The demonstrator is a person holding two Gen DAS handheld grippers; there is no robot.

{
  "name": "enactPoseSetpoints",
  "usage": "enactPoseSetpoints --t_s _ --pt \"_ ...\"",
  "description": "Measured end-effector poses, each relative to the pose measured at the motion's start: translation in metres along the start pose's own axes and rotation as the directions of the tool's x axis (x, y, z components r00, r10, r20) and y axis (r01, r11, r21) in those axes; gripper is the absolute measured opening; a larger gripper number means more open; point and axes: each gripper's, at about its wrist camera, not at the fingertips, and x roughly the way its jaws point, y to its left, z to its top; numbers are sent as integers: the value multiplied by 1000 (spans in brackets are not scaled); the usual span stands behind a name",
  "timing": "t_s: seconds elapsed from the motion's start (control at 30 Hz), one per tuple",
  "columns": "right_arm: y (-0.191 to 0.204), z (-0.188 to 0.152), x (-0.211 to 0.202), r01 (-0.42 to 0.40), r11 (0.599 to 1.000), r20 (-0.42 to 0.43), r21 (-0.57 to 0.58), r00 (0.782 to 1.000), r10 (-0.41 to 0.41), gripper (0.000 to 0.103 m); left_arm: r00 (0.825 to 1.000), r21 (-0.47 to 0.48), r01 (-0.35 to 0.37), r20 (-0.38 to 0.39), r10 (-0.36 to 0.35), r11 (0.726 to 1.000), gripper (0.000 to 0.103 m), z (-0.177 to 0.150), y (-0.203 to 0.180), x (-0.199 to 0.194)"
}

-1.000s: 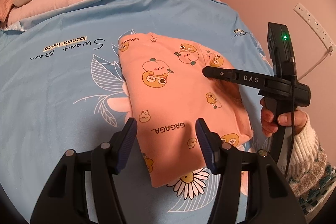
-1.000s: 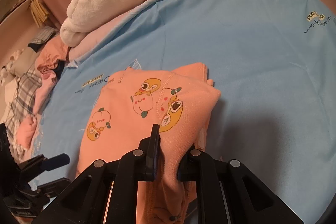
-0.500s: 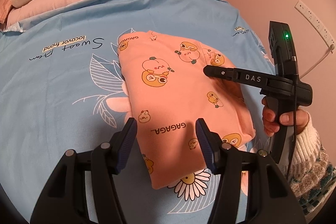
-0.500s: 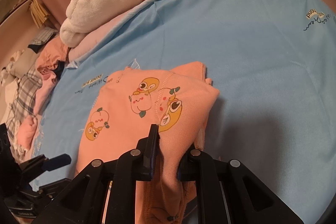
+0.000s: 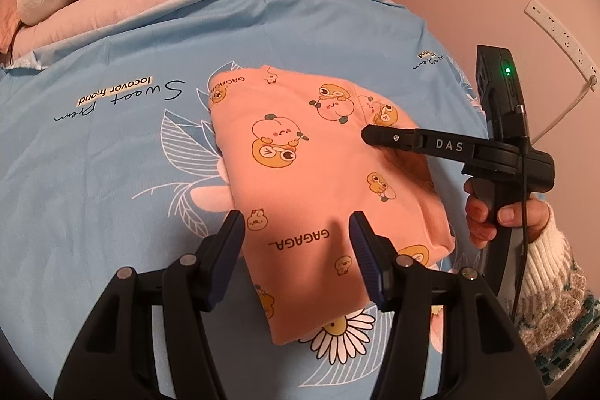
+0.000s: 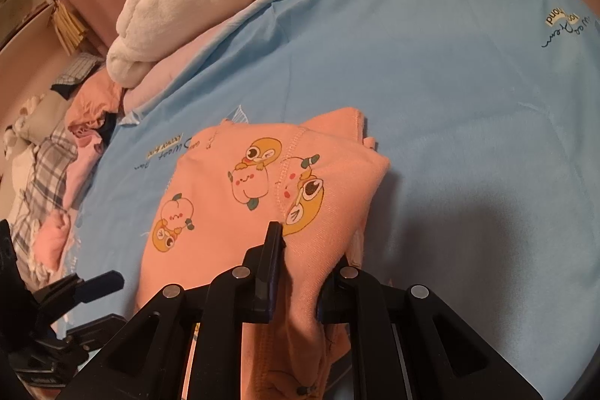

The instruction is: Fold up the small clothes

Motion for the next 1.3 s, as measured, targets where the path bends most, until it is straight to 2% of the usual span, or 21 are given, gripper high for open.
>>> enactPoseSetpoints --t_s 0.13,0.23,0.27,0.3,0.37,0.47,0.6,0.7,0.8,0.83,0.87,0.9,1.0,1.1,1.23,1.3 --pt "-8 0 -4 -23 998 5 56 1000 23 17 1000 0 -8 -6 8 1000 57 0 3 2" --pt "-11 0 -12 10 998 32 69 999 -12 21 1000 -13 -6 2 6 1000 57 3 7 3" --pt "-10 1 -16 37 997 53 63 998 -41 24 1000 -18 -3 6 4 1000 57 5 9 3" --pt "-8 2 -22 109 993 87 53 990 -113 27 1000 -24 -1 9 1 1000 57 6 10 4" --pt "-7 3 -31 210 976 149 50 965 -215 29 1000 -33 13 15 -13 999 57 8 12 5" --pt "-5 7 -37 144 989 177 37 973 -149 29 999 -39 34 17 -33 999 57 10 10 10" --pt "18 14 -25 96 992 163 -81 983 -82 29 999 -27 47 7 -47 999 57 13 3 19" --pt "30 21 -8 75 988 128 -138 990 -57 27 999 -4 30 -15 -30 1000 57 13 -1 27" --pt "26 29 24 94 988 18 -121 996 -93 27 999 0 27 -36 -27 1000 56 12 -1 33" --pt "20 32 36 106 989 -20 -99 994 -109 24 999 2 26 -39 -26 1000 56 11 -1 35" --pt "15 34 41 121 989 -29 -79 992 -124 19 999 3 25 -40 -25 1000 56 11 0 35" --pt "12 36 43 133 989 -26 -65 990 -135 19 999 4 24 -41 -24 1000 56 10 0 36" --pt "9 36 38 139 990 -11 -38 990 -140 19 999 6 20 -49 -19 1000 57 9 0 35" --pt "18 25 20 151 985 37 -85 988 -148 19 998 10 17 -57 -16 1000 57 9 0 34" --pt "30 4 -14 73 983 82 -171 995 -60 19 998 13 12 -56 -11 1000 57 10 1 36" --pt "39 -13 -28 67 970 78 -234 996 -50 19 998 16 6 -55 -5 1000 57 9 0 36"
